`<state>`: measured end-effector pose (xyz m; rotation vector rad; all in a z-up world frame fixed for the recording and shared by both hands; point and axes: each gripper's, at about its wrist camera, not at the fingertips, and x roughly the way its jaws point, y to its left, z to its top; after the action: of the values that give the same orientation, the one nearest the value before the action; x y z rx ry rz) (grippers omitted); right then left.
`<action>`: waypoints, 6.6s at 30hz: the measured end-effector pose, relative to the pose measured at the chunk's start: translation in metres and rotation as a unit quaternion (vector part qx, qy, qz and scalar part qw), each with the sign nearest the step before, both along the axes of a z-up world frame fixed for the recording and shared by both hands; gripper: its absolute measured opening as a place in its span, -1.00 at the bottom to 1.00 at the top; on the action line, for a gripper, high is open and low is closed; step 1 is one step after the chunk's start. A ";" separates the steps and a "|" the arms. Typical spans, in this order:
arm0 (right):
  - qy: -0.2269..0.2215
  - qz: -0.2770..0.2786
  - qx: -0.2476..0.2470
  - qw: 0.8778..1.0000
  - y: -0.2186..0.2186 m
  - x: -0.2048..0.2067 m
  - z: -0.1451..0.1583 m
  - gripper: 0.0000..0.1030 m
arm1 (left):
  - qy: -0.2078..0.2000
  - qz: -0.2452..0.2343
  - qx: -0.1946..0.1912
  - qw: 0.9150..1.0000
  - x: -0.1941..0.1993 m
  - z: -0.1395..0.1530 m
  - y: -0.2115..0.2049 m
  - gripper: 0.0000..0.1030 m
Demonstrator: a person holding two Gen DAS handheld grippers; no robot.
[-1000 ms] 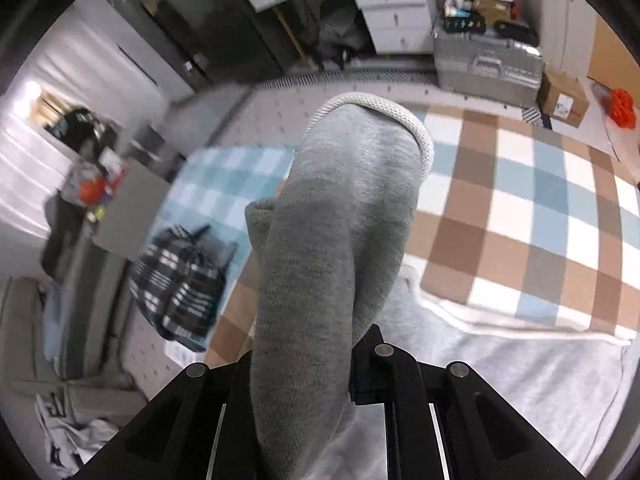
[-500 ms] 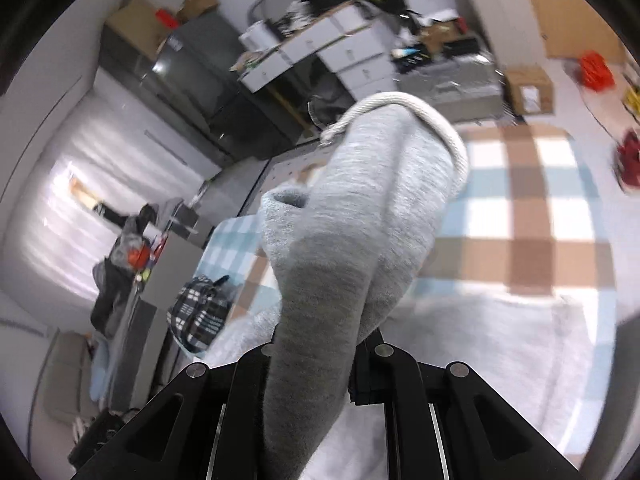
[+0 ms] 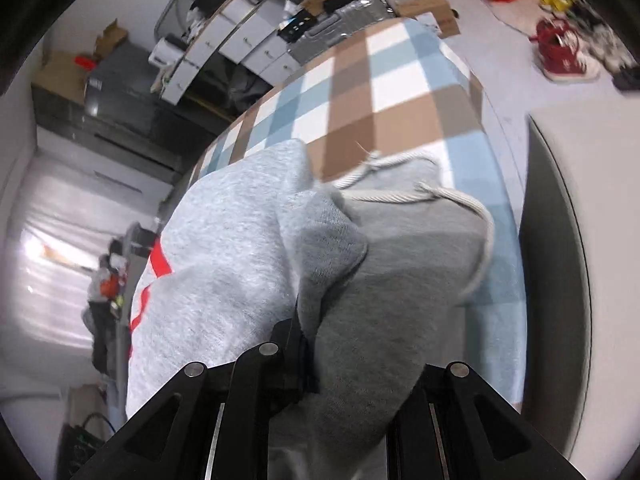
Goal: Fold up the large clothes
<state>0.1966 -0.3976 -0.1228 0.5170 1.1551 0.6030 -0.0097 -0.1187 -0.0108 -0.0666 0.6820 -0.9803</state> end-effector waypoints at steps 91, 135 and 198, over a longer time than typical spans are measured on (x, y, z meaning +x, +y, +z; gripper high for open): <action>-0.307 -0.204 -0.157 0.916 0.126 -0.236 0.087 0.94 | 0.047 0.275 0.100 0.955 0.000 -0.002 0.140 0.42; -0.163 -0.129 -0.222 0.953 0.096 -0.178 0.001 1.00 | 0.080 0.270 0.151 0.948 0.028 -0.020 0.104 0.70; -0.149 0.017 -0.439 0.886 0.153 0.024 0.057 1.00 | 0.125 0.160 0.054 0.978 0.059 -0.036 0.118 0.70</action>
<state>0.2203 -0.2442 -0.0657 -0.3682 1.0150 0.1269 0.0496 -0.0010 -0.0465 -0.2012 0.9238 -0.6282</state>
